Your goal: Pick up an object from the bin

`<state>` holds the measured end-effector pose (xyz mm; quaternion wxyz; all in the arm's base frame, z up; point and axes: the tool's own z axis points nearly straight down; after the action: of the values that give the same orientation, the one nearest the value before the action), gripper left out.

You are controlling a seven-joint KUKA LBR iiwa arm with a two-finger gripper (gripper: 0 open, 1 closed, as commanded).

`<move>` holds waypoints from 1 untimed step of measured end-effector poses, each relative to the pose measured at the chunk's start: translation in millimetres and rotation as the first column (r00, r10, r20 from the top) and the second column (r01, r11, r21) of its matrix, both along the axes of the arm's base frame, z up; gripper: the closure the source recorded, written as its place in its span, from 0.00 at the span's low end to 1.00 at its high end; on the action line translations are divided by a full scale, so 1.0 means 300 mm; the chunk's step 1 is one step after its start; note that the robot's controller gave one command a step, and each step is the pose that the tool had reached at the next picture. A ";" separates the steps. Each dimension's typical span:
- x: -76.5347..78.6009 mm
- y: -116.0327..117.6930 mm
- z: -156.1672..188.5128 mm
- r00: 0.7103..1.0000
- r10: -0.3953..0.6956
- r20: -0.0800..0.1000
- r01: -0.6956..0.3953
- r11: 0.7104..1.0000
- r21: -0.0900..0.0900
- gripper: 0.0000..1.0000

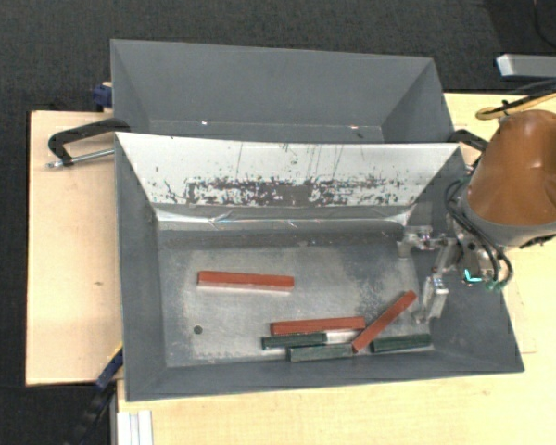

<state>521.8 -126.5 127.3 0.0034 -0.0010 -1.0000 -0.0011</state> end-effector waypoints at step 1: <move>0.005 0.002 0.013 1.000 0.002 0.006 -0.002 1.000 -0.001 0.00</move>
Offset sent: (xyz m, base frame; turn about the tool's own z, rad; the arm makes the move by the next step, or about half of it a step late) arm -0.0284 -0.0014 -0.0552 -0.3748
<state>523.3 -126.0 131.1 0.0001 -0.0001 -1.0000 -0.0005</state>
